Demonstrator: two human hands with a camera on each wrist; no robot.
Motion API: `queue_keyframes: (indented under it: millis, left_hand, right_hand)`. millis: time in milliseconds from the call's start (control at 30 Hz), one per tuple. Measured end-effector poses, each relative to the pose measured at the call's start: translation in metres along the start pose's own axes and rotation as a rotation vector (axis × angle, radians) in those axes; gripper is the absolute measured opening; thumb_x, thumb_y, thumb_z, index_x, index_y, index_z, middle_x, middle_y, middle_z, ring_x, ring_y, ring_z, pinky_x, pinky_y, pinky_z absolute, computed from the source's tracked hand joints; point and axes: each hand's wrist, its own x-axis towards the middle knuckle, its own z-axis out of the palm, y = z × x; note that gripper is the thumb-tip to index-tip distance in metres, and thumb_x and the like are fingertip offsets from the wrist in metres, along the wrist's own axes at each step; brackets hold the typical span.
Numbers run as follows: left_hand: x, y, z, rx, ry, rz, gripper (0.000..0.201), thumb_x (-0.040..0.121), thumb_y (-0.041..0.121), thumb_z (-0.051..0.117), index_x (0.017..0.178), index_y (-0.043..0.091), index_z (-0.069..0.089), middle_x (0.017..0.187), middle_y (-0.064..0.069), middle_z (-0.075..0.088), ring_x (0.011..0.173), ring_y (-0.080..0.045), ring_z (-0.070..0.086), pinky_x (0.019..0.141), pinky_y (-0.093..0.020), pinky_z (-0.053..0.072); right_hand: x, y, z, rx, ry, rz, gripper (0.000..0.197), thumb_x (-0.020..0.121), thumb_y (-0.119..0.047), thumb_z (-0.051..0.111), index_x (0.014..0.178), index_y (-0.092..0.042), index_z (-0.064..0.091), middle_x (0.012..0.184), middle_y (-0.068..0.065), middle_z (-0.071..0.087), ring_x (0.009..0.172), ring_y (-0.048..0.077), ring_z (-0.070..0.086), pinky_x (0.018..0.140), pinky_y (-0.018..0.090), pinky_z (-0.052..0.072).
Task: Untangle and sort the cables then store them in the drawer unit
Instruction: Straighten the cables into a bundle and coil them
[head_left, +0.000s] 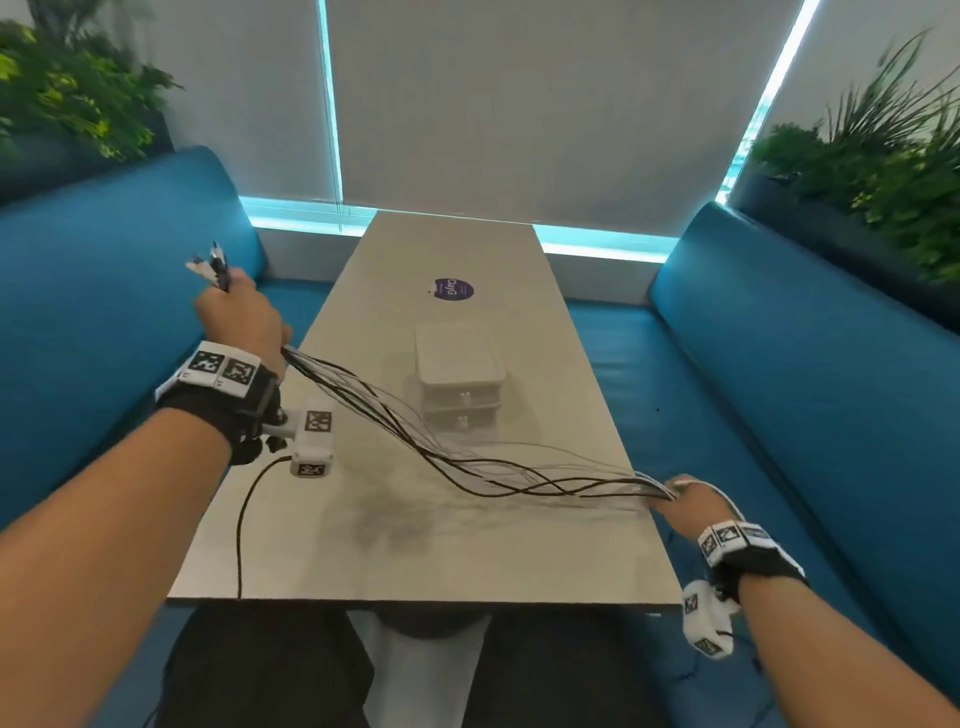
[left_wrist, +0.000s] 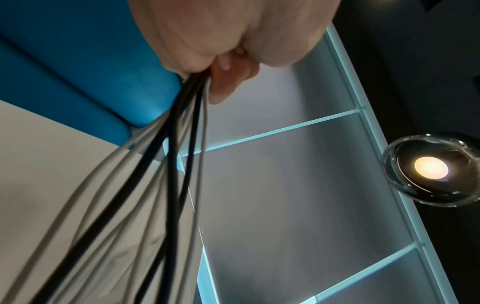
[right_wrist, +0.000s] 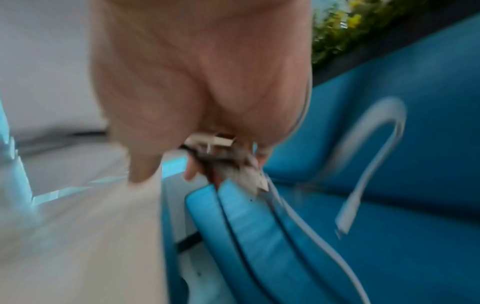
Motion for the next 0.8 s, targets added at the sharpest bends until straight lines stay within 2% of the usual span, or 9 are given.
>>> queue_keyframes:
  millis: [67, 133, 233, 300, 400, 467, 533, 700, 800]
  left_hand:
    - [-0.006, -0.003, 0.0, 0.013, -0.011, 0.002, 0.031, 0.102, 0.032, 0.042, 0.074, 0.02, 0.041, 0.063, -0.001, 0.036, 0.046, -0.014, 0.032, 0.04, -0.018, 0.031]
    - [-0.012, -0.004, 0.002, 0.001, -0.038, 0.005, 0.03, 0.102, 0.031, 0.042, 0.074, 0.019, 0.04, 0.061, -0.001, 0.033, 0.045, -0.014, 0.03, 0.041, -0.017, 0.03]
    - [-0.023, -0.005, 0.006, -0.016, -0.088, 0.016, 0.03, 0.103, 0.028, 0.042, 0.075, 0.02, 0.038, 0.058, 0.0, 0.03, 0.043, -0.014, 0.026, 0.04, -0.017, 0.03]
    - [-0.028, -0.008, 0.008, 0.015, -0.103, 0.028, 0.029, 0.103, 0.028, 0.043, 0.075, 0.02, 0.039, 0.058, 0.0, 0.031, 0.043, -0.014, 0.027, 0.04, -0.018, 0.031]
    - [-0.034, -0.013, 0.008, 0.057, -0.12, 0.033, 0.03, 0.102, 0.03, 0.044, 0.074, 0.02, 0.041, 0.058, 0.001, 0.035, 0.04, -0.013, 0.03, 0.042, -0.021, 0.031]
    - [-0.039, -0.016, 0.009, 0.067, -0.134, 0.025, 0.03, 0.102, 0.03, 0.045, 0.074, 0.02, 0.043, 0.057, 0.001, 0.037, 0.04, -0.013, 0.03, 0.043, -0.022, 0.032]
    - [-0.045, -0.018, 0.009, 0.073, -0.153, 0.026, 0.028, 0.102, 0.029, 0.045, 0.075, 0.02, 0.043, 0.058, 0.0, 0.037, 0.042, -0.013, 0.03, 0.042, -0.021, 0.033]
    - [-0.057, -0.025, 0.013, 0.092, -0.2, 0.014, 0.027, 0.101, 0.03, 0.046, 0.076, 0.019, 0.045, 0.06, -0.001, 0.037, 0.046, -0.014, 0.032, 0.045, -0.022, 0.031]
    - [-0.067, -0.03, 0.017, 0.12, -0.24, -0.013, 0.026, 0.102, 0.032, 0.046, 0.078, 0.02, 0.046, 0.061, 0.0, 0.038, 0.048, -0.014, 0.034, 0.046, -0.023, 0.032]
  right_hand:
    - [-0.002, -0.007, -0.006, 0.016, -0.142, -0.023, 0.063, 0.07, -0.064, 0.073, 0.112, -0.017, 0.068, 0.108, 0.003, 0.071, 0.1, 0.02, 0.066, 0.082, 0.029, 0.047]
    - [-0.009, -0.016, -0.015, -0.068, -0.222, -0.013, 0.094, 0.065, -0.071, 0.075, 0.139, -0.017, 0.053, 0.137, 0.001, 0.059, 0.123, 0.02, 0.056, 0.102, 0.032, 0.042]
    - [-0.018, -0.037, -0.033, -0.19, -0.24, -0.066, 0.082, 0.062, -0.085, 0.064, 0.117, -0.024, 0.068, 0.121, -0.006, 0.068, 0.111, 0.015, 0.062, 0.094, 0.033, 0.045]
    - [-0.021, -0.052, -0.043, -0.199, -0.257, -0.084, 0.074, 0.076, -0.084, 0.05, 0.112, -0.023, 0.07, 0.119, -0.005, 0.068, 0.107, 0.017, 0.064, 0.096, 0.035, 0.046]
    - [-0.022, -0.066, -0.045, -0.252, -0.159, -0.008, 0.054, 0.102, -0.052, 0.035, 0.132, -0.015, 0.06, 0.139, 0.004, 0.058, 0.123, 0.024, 0.058, 0.107, 0.038, 0.041]
    - [-0.027, -0.073, -0.046, -0.285, -0.071, 0.016, 0.042, 0.105, -0.029, 0.032, 0.136, -0.012, 0.055, 0.141, 0.009, 0.056, 0.128, 0.028, 0.054, 0.107, 0.038, 0.042]
    - [-0.032, -0.08, -0.046, -0.333, -0.06, 0.025, 0.038, 0.104, -0.022, 0.033, 0.131, -0.012, 0.058, 0.134, 0.01, 0.06, 0.122, 0.028, 0.057, 0.099, 0.035, 0.044]
    - [-0.035, -0.117, -0.034, -0.163, -0.009, -0.072, 0.052, 0.103, -0.047, 0.035, 0.112, -0.005, 0.064, 0.107, 0.013, 0.066, 0.099, 0.031, 0.062, 0.082, 0.035, 0.047]
    - [-0.055, -0.168, -0.028, 0.111, 0.032, -0.379, 0.058, 0.098, -0.059, 0.042, 0.09, -0.007, 0.068, 0.092, 0.007, 0.07, 0.088, 0.025, 0.065, 0.082, 0.036, 0.051]
